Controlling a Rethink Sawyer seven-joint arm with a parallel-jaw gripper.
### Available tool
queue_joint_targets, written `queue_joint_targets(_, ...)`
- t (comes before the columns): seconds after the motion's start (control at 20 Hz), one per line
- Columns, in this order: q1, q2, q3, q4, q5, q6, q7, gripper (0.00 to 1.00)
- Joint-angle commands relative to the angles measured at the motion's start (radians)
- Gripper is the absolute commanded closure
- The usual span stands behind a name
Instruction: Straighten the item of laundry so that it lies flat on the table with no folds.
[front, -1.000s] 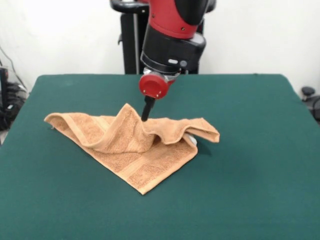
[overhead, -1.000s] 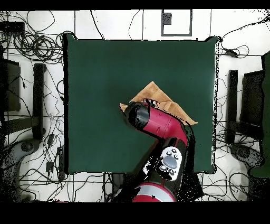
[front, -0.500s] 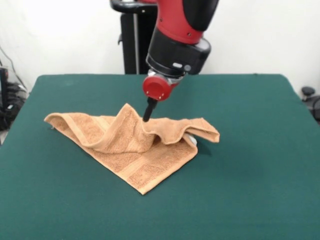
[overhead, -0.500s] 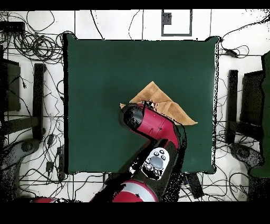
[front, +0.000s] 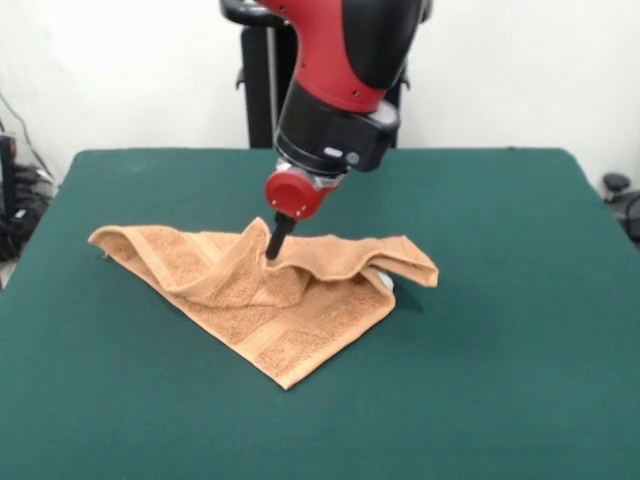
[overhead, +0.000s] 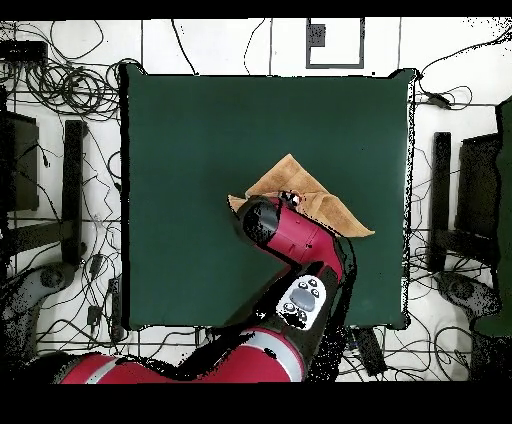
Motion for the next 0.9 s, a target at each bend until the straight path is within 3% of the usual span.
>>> queue_joint_targets(0.05, -0.034, 0.036, 0.073, 0.081, 0.056, -0.078, 0.159, 0.00)
queue_joint_targets(0.25, -0.047, 0.004, 0.089, 0.109, 0.049, -0.078, 0.142, 0.00)
queue_joint_targets(0.5, -0.006, -0.055, 0.033, 0.101, 0.043, 0.055, 0.143, 0.00)
queue_joint_targets(0.7, 0.020, -0.063, 0.005, 0.071, 0.044, 0.130, 0.155, 0.00)
queue_joint_targets(0.9, 0.012, -0.058, 0.021, 0.065, 0.049, 0.123, 0.155, 0.00)
